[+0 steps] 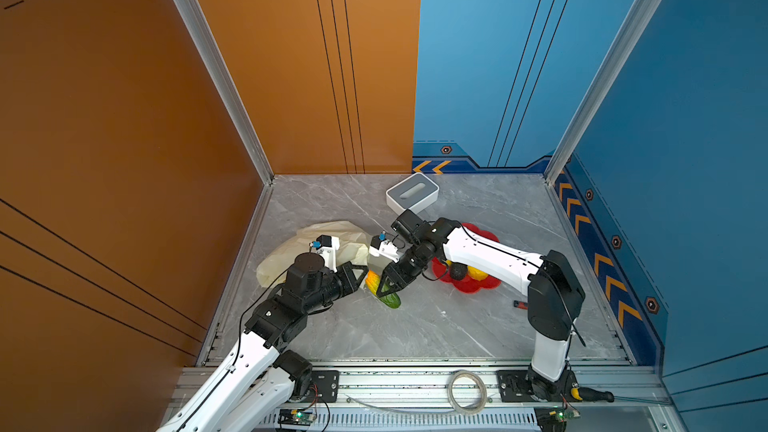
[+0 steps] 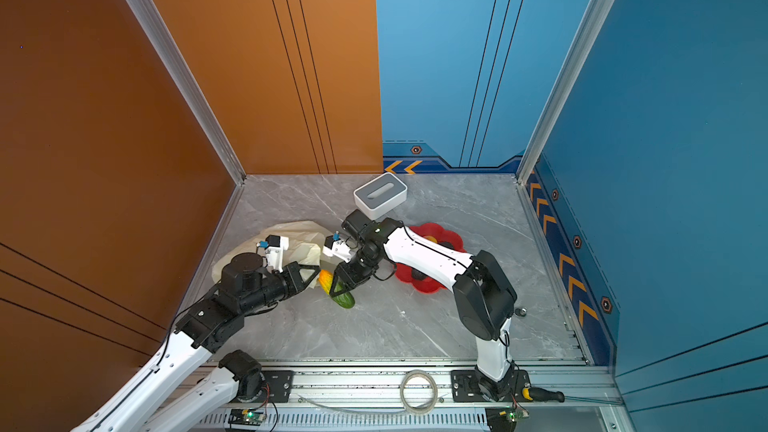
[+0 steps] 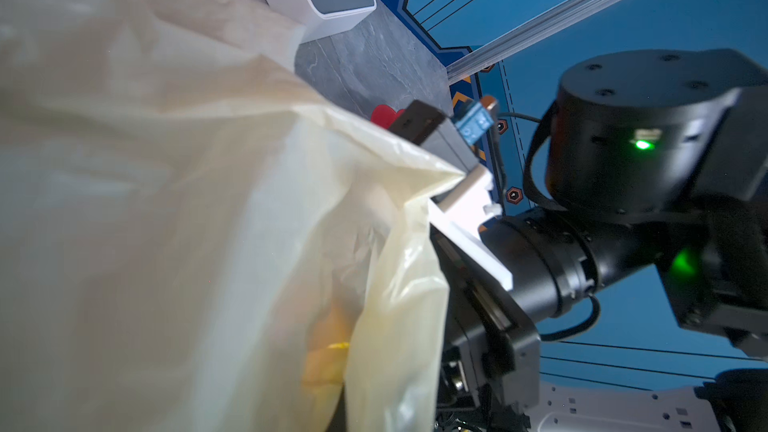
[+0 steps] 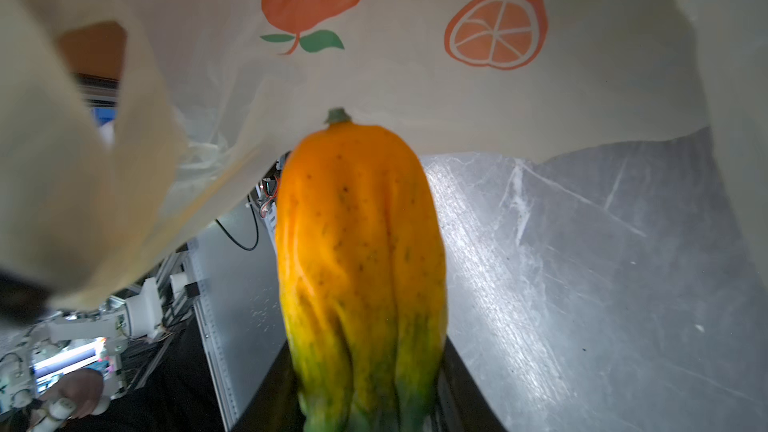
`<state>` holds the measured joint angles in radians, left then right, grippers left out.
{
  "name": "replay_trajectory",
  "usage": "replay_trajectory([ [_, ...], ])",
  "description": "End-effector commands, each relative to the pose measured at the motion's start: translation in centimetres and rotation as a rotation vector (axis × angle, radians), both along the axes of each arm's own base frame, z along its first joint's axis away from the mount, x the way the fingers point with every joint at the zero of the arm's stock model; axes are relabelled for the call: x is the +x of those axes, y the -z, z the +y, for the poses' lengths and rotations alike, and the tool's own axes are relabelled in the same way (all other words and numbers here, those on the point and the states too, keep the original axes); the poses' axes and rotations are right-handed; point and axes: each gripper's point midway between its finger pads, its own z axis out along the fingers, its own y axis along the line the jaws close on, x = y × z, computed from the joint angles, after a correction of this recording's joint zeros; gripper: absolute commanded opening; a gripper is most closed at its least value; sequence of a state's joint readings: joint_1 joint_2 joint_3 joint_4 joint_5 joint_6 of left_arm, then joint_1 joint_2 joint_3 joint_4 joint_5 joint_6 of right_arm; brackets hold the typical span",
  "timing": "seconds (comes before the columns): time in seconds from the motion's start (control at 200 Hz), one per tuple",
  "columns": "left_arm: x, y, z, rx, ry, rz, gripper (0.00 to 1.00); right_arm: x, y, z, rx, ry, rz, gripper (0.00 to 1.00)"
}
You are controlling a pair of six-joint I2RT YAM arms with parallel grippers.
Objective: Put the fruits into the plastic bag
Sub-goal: 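Carry the papaya toward the bag mouth held by the left gripper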
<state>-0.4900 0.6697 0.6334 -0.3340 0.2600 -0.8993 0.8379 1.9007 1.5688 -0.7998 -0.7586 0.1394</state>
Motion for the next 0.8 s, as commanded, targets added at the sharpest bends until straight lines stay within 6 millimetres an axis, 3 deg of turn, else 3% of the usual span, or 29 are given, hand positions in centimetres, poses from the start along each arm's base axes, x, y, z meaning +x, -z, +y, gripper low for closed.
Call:
replay_trajectory([
  [0.0, -0.2, -1.6, -0.3, -0.007, 0.04, -0.055, 0.0, -0.6, -1.0, 1.0, 0.046, -0.009, 0.122, 0.24],
  [0.295, -0.8, -2.2, -0.9, -0.01, 0.101, -0.087, 0.0, 0.6, -0.8, 3.3, 0.087, 0.045, 0.28, 0.22],
  [0.636, -2.1, -1.7, -1.7, -0.013, 0.187, -0.093, 0.0, 6.6, -1.9, 5.0, 0.199, 0.313, 0.431, 0.18],
  [0.796, -2.6, -0.8, -2.0, -0.011, 0.215, -0.07, 0.0, 9.4, -1.0, 4.9, 0.181, 0.466, 0.437, 0.17],
])
